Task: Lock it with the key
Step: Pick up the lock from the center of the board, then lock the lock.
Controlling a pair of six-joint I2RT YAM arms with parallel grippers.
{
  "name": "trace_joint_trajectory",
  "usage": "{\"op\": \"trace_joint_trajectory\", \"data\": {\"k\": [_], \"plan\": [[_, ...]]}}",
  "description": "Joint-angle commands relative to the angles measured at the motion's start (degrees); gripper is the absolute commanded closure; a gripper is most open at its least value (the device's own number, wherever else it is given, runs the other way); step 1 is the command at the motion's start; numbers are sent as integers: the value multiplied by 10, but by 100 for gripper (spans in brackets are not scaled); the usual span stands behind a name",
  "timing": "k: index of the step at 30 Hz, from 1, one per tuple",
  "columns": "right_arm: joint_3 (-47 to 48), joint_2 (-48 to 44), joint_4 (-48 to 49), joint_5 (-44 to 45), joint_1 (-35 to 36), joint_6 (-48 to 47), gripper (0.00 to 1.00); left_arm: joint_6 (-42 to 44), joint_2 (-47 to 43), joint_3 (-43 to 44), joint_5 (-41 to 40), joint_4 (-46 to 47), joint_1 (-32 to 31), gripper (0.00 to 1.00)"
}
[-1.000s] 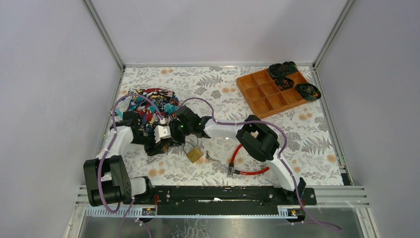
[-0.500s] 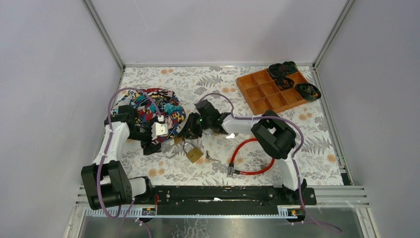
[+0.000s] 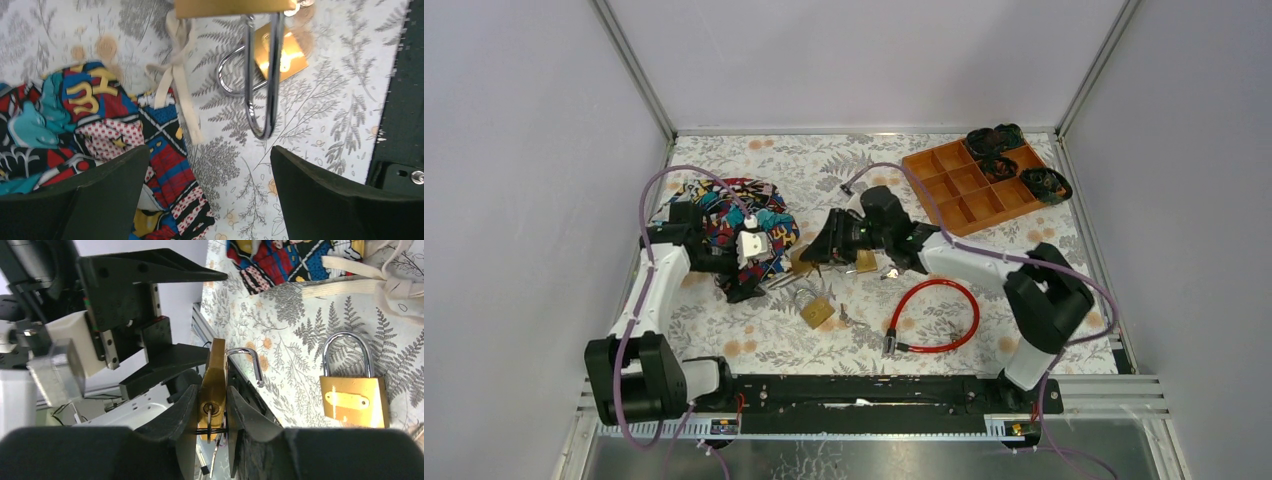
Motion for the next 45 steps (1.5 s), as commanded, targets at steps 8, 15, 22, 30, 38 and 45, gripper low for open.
{"op": "trace_joint_trajectory", "data": {"k": [8, 15, 22, 30, 38, 45], "plan": [[18, -153, -48, 22, -14, -42, 100, -207, -170, -37, 38, 177, -99, 27], [16, -178, -54, 35, -14, -36, 100, -241, -166, -35, 39, 210, -166, 39], [9, -193, -47, 34, -14, -24, 100, -262, -142, -50, 4, 254, -209, 45], [26, -222, -137, 12, -22, -124, 46, -312, -142, -14, 15, 254, -218, 100], [77, -342, -433, 61, -31, -539, 0, -255, -117, 48, 22, 65, -240, 100], [19, -349, -305, -15, 2, -562, 0, -292, -98, 110, -2, 9, -321, 100]]}}
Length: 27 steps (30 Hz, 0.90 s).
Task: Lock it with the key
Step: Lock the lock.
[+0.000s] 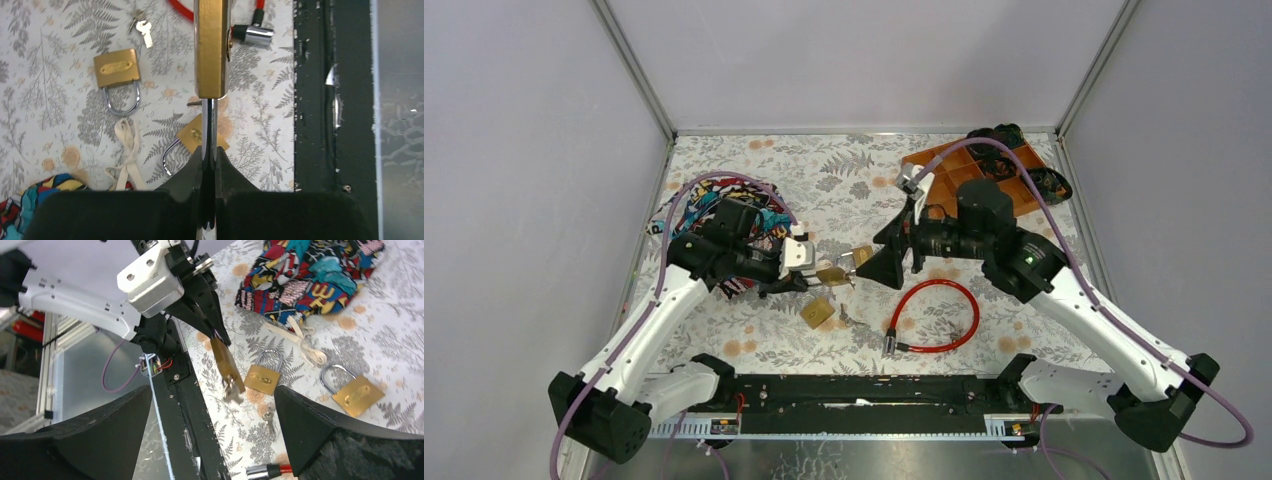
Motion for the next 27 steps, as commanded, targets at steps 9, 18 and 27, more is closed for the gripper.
{"op": "trace_joint_trajectory", "data": {"k": [9, 18, 27], "plan": [[-66, 53, 141, -19, 84, -106, 2, -51, 12, 89, 5, -43, -62, 100], [-94, 66, 204, 10, 105, -74, 29, -48, 11, 90, 7, -43, -72, 100], [-81, 76, 163, 28, 105, -77, 100, -63, -4, 92, 22, -29, -79, 100]]}}
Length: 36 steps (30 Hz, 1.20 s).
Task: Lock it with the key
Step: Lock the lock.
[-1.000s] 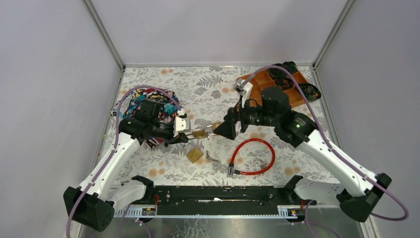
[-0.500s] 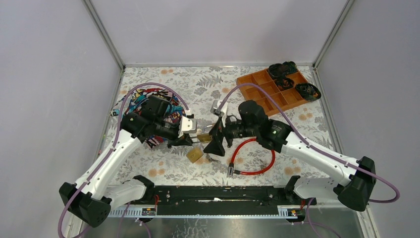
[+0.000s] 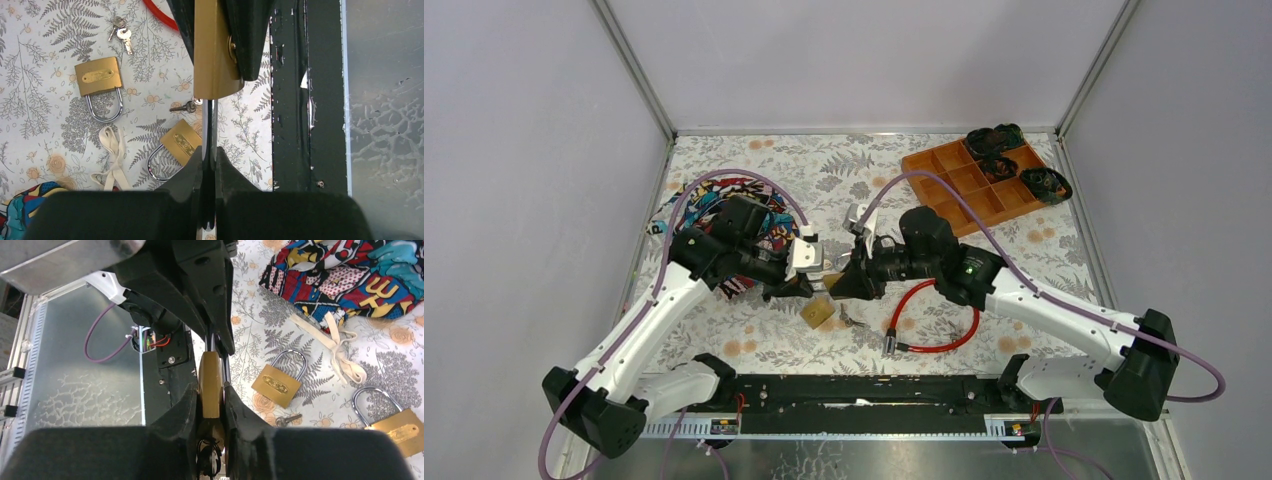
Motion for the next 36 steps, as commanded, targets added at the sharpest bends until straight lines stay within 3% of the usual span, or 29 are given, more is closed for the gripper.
{"op": "trace_joint_trajectory", "data": {"k": [1, 2, 3, 5, 6, 11, 16, 23, 33, 36], "plan": [[21, -4, 1, 23, 2, 1, 100, -30, -24, 24, 49, 37, -7, 100], [23, -10, -1, 31, 1, 8, 100, -33, -26, 25, 56, 38, -7, 100], [25, -18, 0, 38, 0, 19, 100, -39, -29, 25, 67, 40, -7, 93], [25, -37, 15, 32, -13, 46, 100, -87, -39, 18, 87, 64, -7, 35], [25, -48, 16, 18, -28, 63, 100, -119, -46, 10, 91, 88, -7, 23], [27, -122, 93, -102, -145, 171, 100, -292, -97, -14, 54, 235, -6, 9], [100, -144, 62, -190, -201, 186, 100, -471, -114, 11, 55, 399, -6, 7], [166, -158, 67, -221, -204, 177, 100, -707, -97, 29, 120, 571, -6, 24], [183, -155, 90, -261, -204, 180, 100, -785, -108, 23, 87, 694, -9, 16], [185, -152, 94, -261, -204, 181, 100, -798, -103, 21, 77, 704, -18, 26]]}}
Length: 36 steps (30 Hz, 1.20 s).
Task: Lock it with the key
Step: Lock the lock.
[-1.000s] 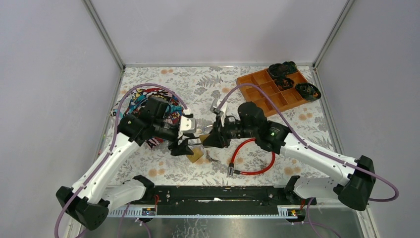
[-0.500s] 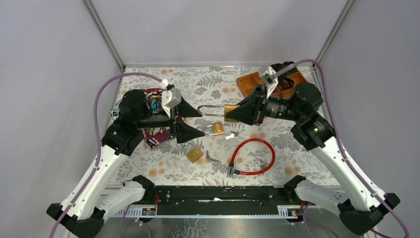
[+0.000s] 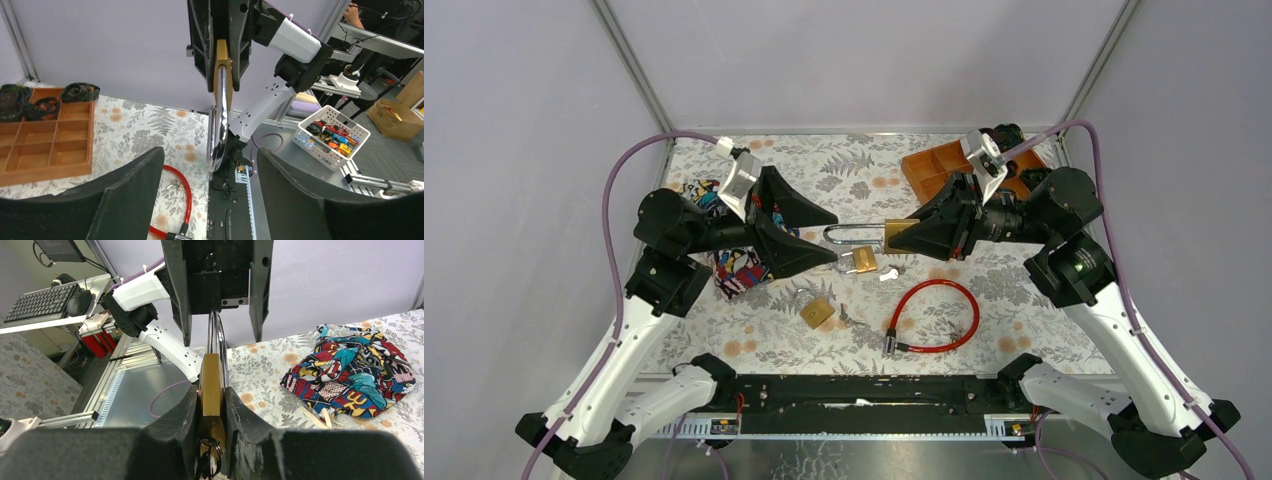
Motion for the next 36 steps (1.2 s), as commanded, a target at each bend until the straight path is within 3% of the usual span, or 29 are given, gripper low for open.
{"op": "trace_joint_trajectory", "data": {"k": [1, 4, 7, 11, 19, 24, 30, 36], "plan": [[36, -2, 70, -18, -1, 11, 100, -50, 4, 2, -12, 76, -16, 34], [38, 0, 67, -15, -1, 10, 100, -54, 10, 2, -12, 84, -24, 63], [38, 1, 67, -12, -1, 11, 100, -53, 12, -2, -12, 83, -30, 74], [37, 3, 61, 0, -1, 7, 100, -51, 17, 0, -9, 87, -41, 100], [29, 15, 83, 28, -1, 1, 100, -37, 38, -8, -10, 125, -77, 100], [-6, 15, 153, 35, -1, 33, 100, -34, 57, -11, -16, 132, -111, 100], [-18, 12, 144, 72, -1, 20, 100, -23, 69, -11, -9, 136, -137, 100], [-56, 23, 191, 98, -1, 48, 100, -13, 105, 4, -52, 159, -167, 100]]}}
